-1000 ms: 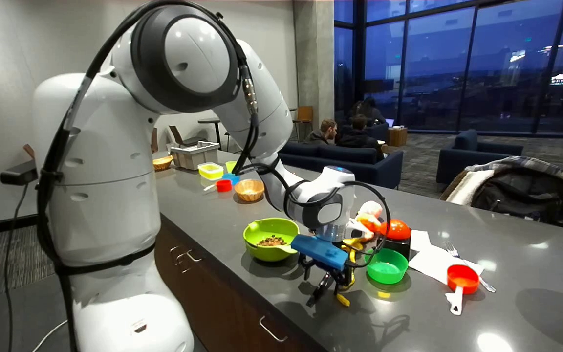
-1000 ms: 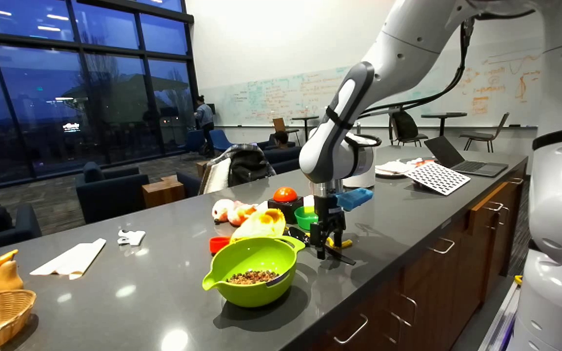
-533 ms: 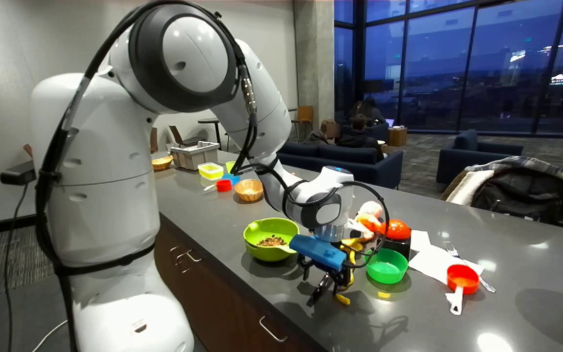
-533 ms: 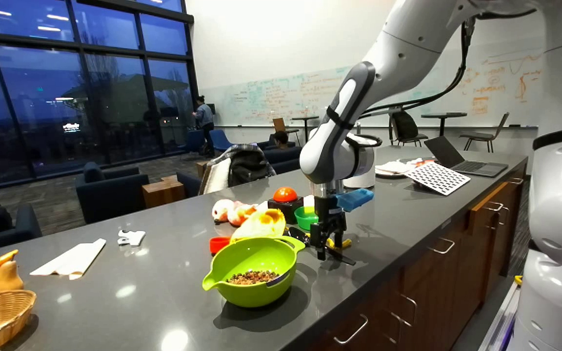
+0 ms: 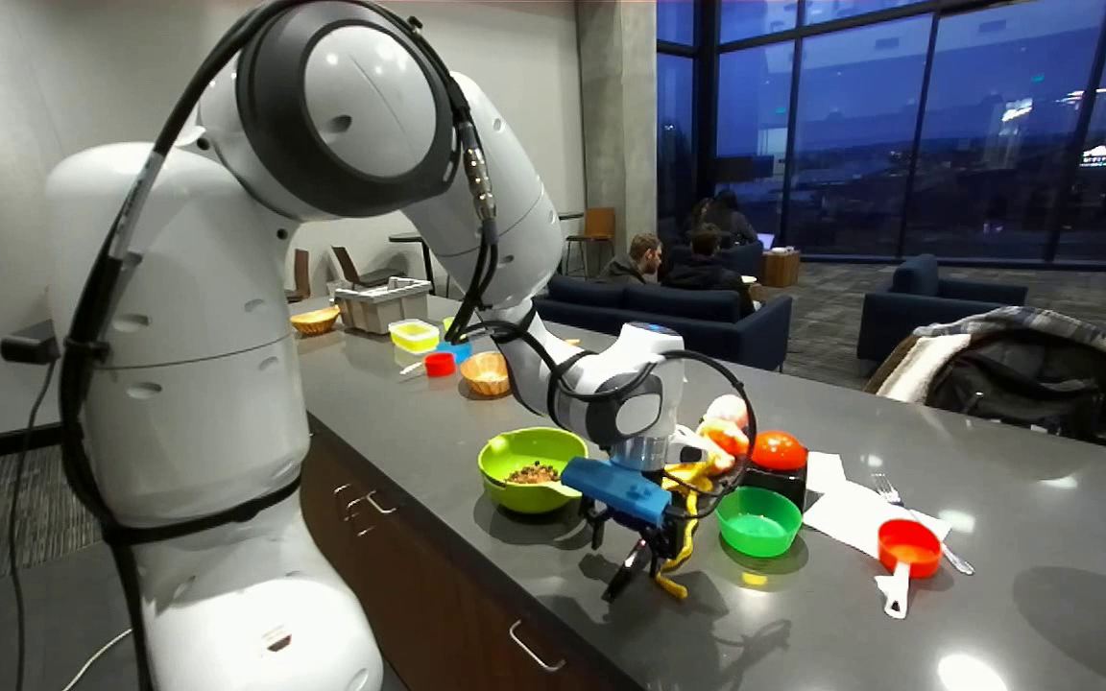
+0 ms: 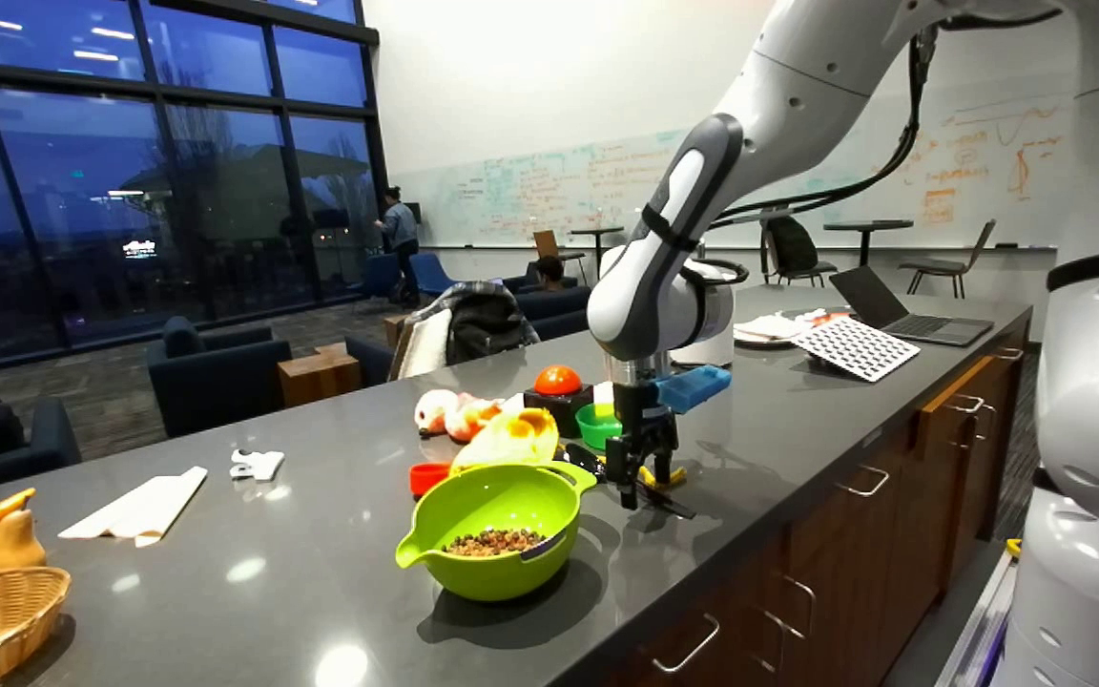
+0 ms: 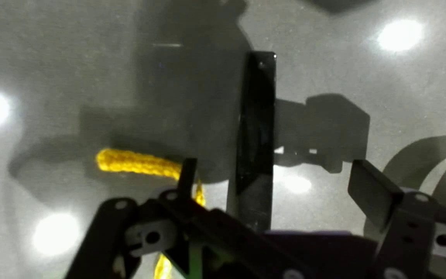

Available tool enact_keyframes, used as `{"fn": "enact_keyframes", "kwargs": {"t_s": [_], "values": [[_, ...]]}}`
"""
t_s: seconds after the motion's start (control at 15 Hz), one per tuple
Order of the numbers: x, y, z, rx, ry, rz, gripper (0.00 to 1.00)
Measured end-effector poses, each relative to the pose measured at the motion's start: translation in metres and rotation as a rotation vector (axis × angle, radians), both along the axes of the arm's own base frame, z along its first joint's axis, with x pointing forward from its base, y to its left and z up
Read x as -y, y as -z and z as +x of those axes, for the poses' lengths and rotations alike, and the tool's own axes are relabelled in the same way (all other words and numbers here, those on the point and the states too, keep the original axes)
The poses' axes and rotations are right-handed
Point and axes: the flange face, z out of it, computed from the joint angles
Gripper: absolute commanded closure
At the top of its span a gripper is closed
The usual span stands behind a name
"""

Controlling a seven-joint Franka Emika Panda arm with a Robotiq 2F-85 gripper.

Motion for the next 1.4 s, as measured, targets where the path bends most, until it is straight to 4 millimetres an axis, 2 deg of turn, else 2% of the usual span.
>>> {"fn": "enact_keyframes", "kwargs": {"t_s": [0.4,1.4], "values": [[-0.006,-0.002,-0.004,0.0,-0.004,-0.01,0.0],[-0.007,0.008,-0.013,-0.018,-0.008,-0.01,0.0]]}}
